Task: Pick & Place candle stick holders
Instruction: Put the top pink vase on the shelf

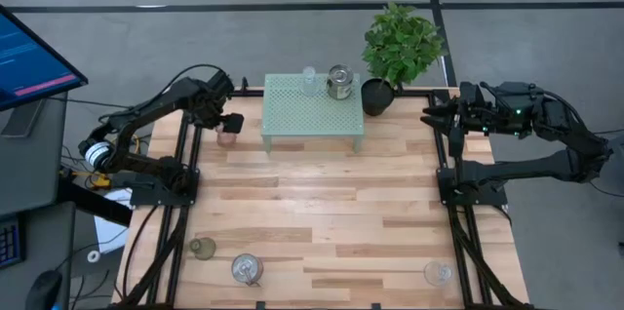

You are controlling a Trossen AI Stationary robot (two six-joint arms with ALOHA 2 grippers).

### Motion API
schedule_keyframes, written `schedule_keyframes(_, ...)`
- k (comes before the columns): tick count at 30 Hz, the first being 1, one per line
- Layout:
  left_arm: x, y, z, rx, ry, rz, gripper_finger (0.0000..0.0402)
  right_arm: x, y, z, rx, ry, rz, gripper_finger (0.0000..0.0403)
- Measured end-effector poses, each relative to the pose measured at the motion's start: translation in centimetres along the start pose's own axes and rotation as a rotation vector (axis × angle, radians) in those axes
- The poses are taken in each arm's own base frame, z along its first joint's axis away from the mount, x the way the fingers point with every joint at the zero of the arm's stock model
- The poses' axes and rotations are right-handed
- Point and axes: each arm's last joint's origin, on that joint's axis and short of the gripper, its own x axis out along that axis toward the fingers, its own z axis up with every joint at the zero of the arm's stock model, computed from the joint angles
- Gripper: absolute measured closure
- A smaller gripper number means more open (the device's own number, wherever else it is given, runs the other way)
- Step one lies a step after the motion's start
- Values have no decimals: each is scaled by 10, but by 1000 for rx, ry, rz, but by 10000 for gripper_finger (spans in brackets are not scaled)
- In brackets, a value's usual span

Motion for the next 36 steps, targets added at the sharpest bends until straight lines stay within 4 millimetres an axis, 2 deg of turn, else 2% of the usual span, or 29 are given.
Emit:
schedule_keyframes(16,13,-5,7,37,40,-19,148,0,0,0,0,0,0,289)
schedule_keyframes(28,18,-6,10,37,57,-19,234,0,0,0,-2,0,0,289)
schedule_keyframes(36,17,-7,9,43,47,-31,237,0,0,0,-2,0,0,289)
